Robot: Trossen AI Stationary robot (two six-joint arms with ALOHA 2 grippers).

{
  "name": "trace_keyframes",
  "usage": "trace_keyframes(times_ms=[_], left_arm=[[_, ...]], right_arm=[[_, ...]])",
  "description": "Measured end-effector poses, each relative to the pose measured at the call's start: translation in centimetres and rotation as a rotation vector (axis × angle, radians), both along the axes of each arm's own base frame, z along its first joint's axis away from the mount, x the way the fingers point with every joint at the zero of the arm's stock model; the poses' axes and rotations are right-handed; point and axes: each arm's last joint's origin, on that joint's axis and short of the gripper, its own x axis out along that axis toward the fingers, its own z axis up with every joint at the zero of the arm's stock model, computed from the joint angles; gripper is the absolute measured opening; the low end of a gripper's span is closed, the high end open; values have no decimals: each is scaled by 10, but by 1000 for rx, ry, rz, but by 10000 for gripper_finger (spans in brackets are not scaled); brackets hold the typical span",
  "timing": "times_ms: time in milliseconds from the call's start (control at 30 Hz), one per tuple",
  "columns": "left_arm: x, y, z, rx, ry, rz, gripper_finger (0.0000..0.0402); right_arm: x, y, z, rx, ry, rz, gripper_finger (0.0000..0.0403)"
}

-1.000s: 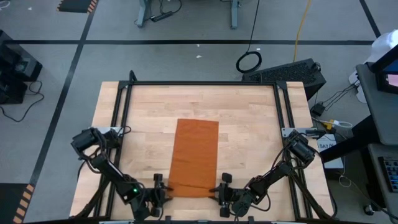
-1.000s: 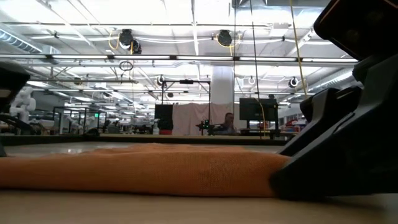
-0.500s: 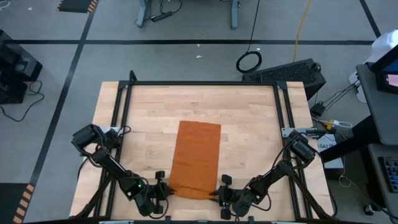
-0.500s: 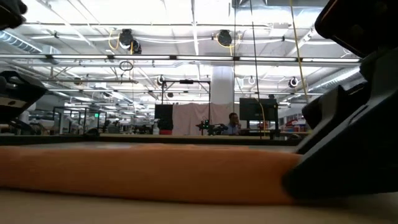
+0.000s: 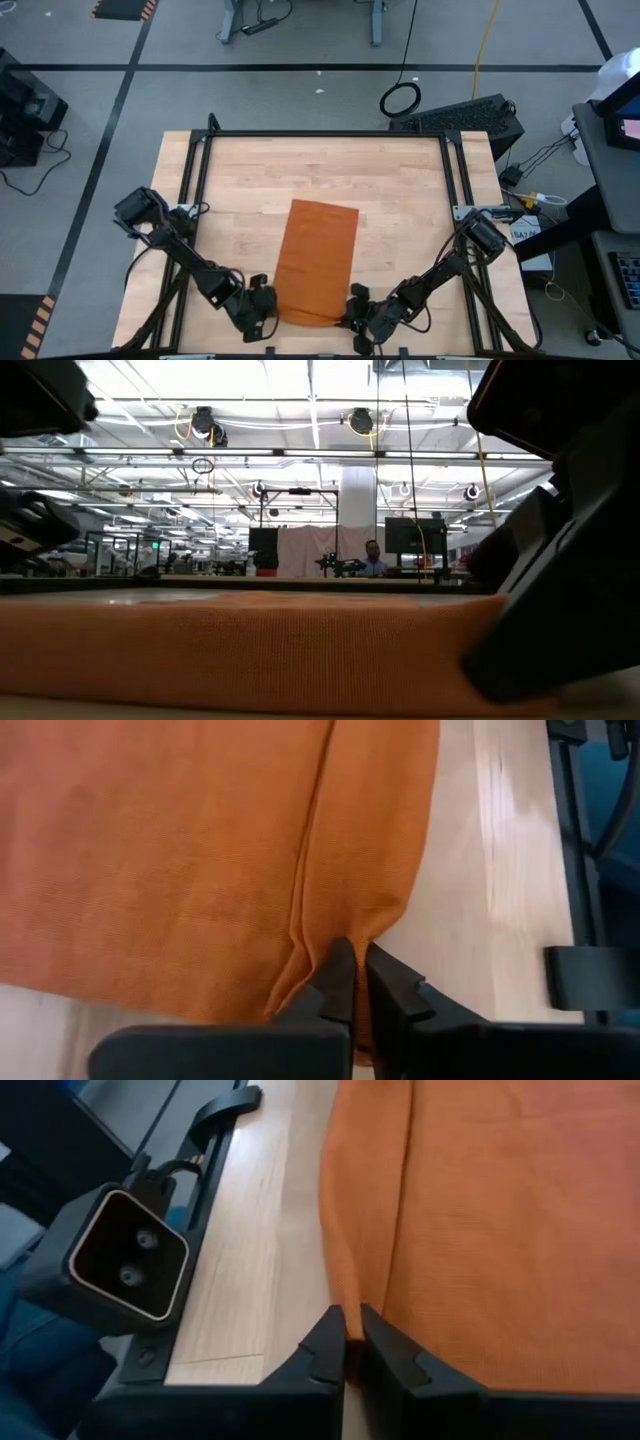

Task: Roll towel into tight, uniform cylinder
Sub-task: Roll the brown towel

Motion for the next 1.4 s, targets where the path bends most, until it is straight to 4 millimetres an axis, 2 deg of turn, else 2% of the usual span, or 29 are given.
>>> trace_keyframes(times_ms=[367, 533, 667, 900, 1067, 1200, 1400], left_arm=[[19, 24, 7, -121, 95, 0, 10], [24, 35, 18, -142, 77, 35, 10], [32, 47, 20, -154, 64, 135, 10], [40, 60, 20, -147, 59, 191, 10], [42, 62, 20, -122, 24, 269, 9], [44, 62, 22, -132, -8, 293, 9], [46, 62, 24, -127, -42, 312, 9]], right_arm=[[-3, -1, 17, -58, 3, 67, 26], [-8, -3, 14, -117, 44, 59, 49], [-12, -3, 11, -203, 41, -1, 75], [-34, 16, 13, -298, -24, -25, 124], [-51, 35, 20, -388, -120, -63, 142], [-48, 50, 29, -475, -207, -96, 159], [-26, 52, 16, -599, -215, -145, 201]])
